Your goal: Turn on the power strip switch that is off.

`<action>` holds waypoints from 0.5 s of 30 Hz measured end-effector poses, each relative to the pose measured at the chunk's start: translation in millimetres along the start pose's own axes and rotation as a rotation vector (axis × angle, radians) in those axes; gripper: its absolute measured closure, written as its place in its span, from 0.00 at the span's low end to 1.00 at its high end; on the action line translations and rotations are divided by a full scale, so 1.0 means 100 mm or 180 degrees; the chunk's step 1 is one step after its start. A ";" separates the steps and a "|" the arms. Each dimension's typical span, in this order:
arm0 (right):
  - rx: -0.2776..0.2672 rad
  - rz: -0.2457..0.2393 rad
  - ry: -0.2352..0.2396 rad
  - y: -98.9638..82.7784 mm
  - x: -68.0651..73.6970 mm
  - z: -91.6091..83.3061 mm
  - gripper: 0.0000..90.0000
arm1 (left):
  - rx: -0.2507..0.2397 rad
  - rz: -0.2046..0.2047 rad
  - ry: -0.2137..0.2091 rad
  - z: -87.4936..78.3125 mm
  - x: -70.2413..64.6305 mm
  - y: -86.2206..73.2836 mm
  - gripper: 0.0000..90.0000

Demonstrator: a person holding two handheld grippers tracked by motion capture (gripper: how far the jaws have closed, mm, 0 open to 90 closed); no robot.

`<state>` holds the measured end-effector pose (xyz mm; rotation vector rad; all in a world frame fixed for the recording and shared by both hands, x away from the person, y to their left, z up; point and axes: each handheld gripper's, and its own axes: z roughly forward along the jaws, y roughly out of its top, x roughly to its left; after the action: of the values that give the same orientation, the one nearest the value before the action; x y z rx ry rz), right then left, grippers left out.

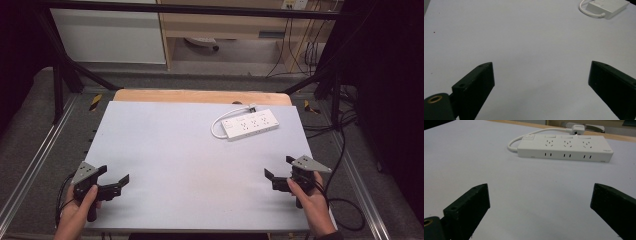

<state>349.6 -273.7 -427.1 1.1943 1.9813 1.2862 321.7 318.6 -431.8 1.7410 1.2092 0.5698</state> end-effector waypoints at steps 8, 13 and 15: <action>0.0178 -0.0064 0.0034 -0.17 0.00 -0.02 0.03 | -0.0013 -0.0012 -0.0005 -0.03 -0.01 -0.01 0.07; 0.0336 -0.0042 0.0004 -0.26 -0.03 -0.02 0.03 | 0.0003 0.0008 -0.0027 -0.07 -0.03 -0.03 0.07; 0.0393 -0.0014 -0.0010 -0.29 -0.03 -0.01 0.03 | -0.0006 0.0019 -0.0038 -0.10 -0.04 -0.04 0.07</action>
<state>338.5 -282.1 -452.6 1.2475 2.0859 1.1736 310.5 319.8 -430.6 1.7444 1.1951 0.5631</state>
